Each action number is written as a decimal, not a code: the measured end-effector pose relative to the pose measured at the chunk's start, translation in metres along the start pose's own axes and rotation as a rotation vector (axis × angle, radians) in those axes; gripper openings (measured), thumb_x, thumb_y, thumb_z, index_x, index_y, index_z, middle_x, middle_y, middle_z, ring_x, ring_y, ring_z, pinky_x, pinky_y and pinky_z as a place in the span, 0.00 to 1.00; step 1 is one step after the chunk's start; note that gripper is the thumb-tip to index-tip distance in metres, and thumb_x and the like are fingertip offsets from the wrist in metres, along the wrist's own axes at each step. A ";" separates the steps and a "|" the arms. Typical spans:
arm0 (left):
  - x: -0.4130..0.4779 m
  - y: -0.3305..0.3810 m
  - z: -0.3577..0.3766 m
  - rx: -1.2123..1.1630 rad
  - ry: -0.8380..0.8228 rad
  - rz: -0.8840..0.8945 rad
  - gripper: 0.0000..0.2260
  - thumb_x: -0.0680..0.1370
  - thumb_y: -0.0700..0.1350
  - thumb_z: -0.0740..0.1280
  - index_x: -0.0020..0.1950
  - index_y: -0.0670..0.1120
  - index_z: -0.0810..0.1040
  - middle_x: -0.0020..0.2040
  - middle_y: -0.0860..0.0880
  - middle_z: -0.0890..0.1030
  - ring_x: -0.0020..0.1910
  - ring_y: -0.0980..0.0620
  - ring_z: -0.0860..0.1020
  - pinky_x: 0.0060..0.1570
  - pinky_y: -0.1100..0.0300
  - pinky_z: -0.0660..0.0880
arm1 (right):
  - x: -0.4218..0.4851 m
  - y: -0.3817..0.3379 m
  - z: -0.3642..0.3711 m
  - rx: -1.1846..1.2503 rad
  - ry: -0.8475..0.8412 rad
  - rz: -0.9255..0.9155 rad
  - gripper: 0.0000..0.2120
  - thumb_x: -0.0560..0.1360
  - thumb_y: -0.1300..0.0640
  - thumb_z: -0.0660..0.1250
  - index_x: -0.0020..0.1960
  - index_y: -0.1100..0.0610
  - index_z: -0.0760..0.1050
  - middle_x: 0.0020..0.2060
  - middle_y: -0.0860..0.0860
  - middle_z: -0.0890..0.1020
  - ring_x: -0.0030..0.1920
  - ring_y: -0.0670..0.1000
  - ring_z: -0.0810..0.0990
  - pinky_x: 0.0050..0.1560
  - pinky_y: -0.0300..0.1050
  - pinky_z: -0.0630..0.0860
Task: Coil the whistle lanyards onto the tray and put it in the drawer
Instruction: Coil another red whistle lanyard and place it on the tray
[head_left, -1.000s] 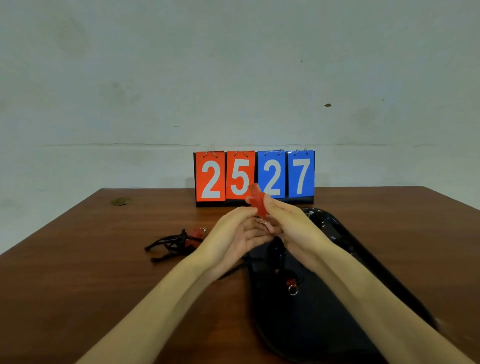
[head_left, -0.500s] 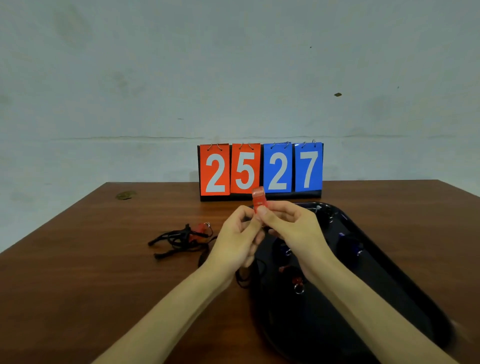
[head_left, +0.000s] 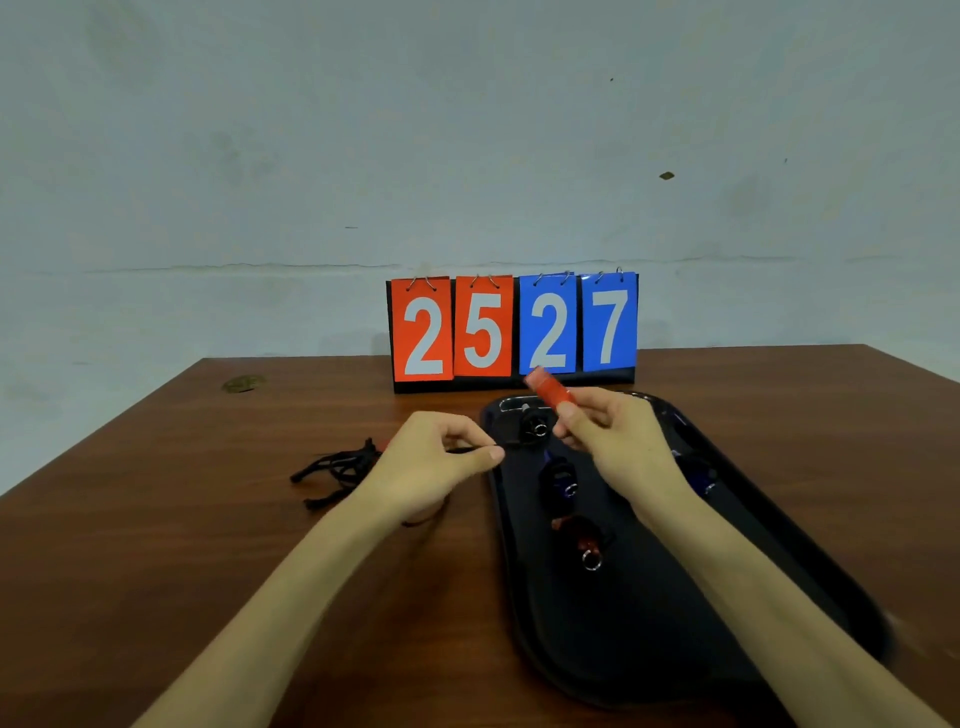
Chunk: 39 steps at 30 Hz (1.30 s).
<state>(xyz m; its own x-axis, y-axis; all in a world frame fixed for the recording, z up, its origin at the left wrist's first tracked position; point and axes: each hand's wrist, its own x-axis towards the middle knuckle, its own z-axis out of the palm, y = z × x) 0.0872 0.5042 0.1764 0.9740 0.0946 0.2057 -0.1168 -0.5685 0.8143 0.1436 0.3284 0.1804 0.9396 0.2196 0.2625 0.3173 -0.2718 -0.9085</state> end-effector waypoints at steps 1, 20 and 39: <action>0.001 -0.001 -0.002 0.059 0.014 0.036 0.03 0.74 0.47 0.70 0.40 0.54 0.81 0.40 0.56 0.82 0.43 0.62 0.79 0.48 0.65 0.73 | -0.001 0.002 0.001 -0.125 -0.023 -0.029 0.09 0.76 0.56 0.65 0.55 0.54 0.77 0.36 0.46 0.81 0.40 0.42 0.79 0.49 0.38 0.75; -0.004 0.005 -0.014 -0.380 -0.103 0.030 0.10 0.78 0.46 0.63 0.41 0.48 0.82 0.29 0.50 0.74 0.23 0.57 0.63 0.24 0.64 0.58 | -0.014 -0.017 0.001 0.143 -0.354 -0.135 0.05 0.69 0.63 0.72 0.43 0.56 0.79 0.34 0.52 0.84 0.33 0.47 0.82 0.34 0.35 0.78; -0.012 0.007 0.012 0.228 -0.143 0.216 0.12 0.75 0.54 0.66 0.37 0.48 0.80 0.31 0.51 0.77 0.32 0.59 0.74 0.36 0.68 0.71 | -0.009 0.003 0.003 -0.603 -0.054 -0.367 0.09 0.72 0.52 0.70 0.51 0.53 0.80 0.42 0.46 0.83 0.43 0.43 0.79 0.50 0.41 0.77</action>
<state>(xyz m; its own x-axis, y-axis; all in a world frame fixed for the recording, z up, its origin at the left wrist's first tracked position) 0.0773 0.4893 0.1727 0.9507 -0.1540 0.2692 -0.2927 -0.7327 0.6144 0.1363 0.3286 0.1740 0.7559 0.4385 0.4861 0.6424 -0.6397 -0.4220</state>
